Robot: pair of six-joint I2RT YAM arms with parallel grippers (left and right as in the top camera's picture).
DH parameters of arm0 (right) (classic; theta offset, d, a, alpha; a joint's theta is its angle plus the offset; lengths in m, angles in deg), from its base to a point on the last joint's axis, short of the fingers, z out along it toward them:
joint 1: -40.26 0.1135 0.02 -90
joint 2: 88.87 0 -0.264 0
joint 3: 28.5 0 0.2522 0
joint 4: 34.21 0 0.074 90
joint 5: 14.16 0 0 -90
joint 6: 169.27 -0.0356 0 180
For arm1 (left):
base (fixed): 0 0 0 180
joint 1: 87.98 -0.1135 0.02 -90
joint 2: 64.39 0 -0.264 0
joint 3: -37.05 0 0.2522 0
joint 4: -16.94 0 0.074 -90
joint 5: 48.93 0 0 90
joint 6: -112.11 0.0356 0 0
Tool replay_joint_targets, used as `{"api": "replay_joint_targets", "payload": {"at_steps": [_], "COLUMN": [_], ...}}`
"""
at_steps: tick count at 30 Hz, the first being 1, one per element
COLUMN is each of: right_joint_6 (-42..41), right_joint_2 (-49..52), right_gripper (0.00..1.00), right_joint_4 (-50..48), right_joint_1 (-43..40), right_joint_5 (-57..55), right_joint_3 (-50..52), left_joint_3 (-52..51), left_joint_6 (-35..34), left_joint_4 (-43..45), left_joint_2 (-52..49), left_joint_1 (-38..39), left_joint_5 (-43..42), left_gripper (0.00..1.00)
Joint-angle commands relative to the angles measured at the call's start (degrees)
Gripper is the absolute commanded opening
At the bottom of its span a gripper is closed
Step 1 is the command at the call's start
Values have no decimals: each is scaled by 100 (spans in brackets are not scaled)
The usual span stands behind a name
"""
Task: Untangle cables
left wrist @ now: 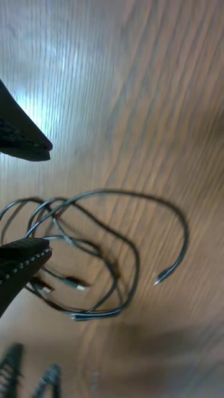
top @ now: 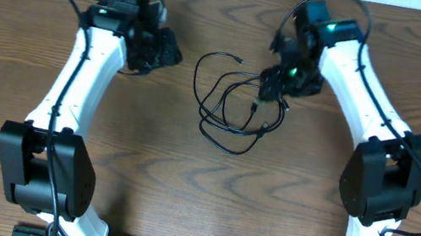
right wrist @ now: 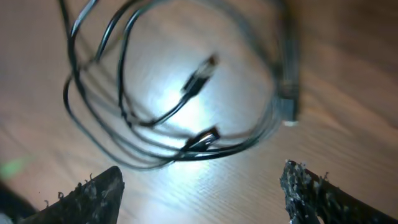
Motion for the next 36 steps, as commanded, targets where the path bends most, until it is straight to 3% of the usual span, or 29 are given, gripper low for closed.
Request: {"api": "replay_joint_targets", "payload": {"at_steps": [1, 7, 23, 33, 36], "right_joint_6": [1410, 2424, 2520, 2496, 2498], "right_joint_2": [11, 11, 11, 11, 11], "right_gripper": [78, 73, 60, 27, 2], "right_joint_4": [-4, -348, -1692, -1915, -1956], "right_joint_1": [308, 752, 986, 986, 984], "right_joint_5": [468, 535, 164, 164, 162], "right_joint_3": [245, 752, 1952, 2024, 2013], "left_joint_3": [44, 44, 44, 44, 44], "left_joint_6": [-83, -83, -83, -83, -83], "left_joint_4": [-15, -42, -39, -39, -39], "left_joint_2": [0, 0, 0, 0, 0], "left_joint_1": [-240, -463, -472, -472, -472], "left_joint_5": [94, 94, 96, 96, 96], "left_gripper": [45, 45, 45, 45, 45]}}
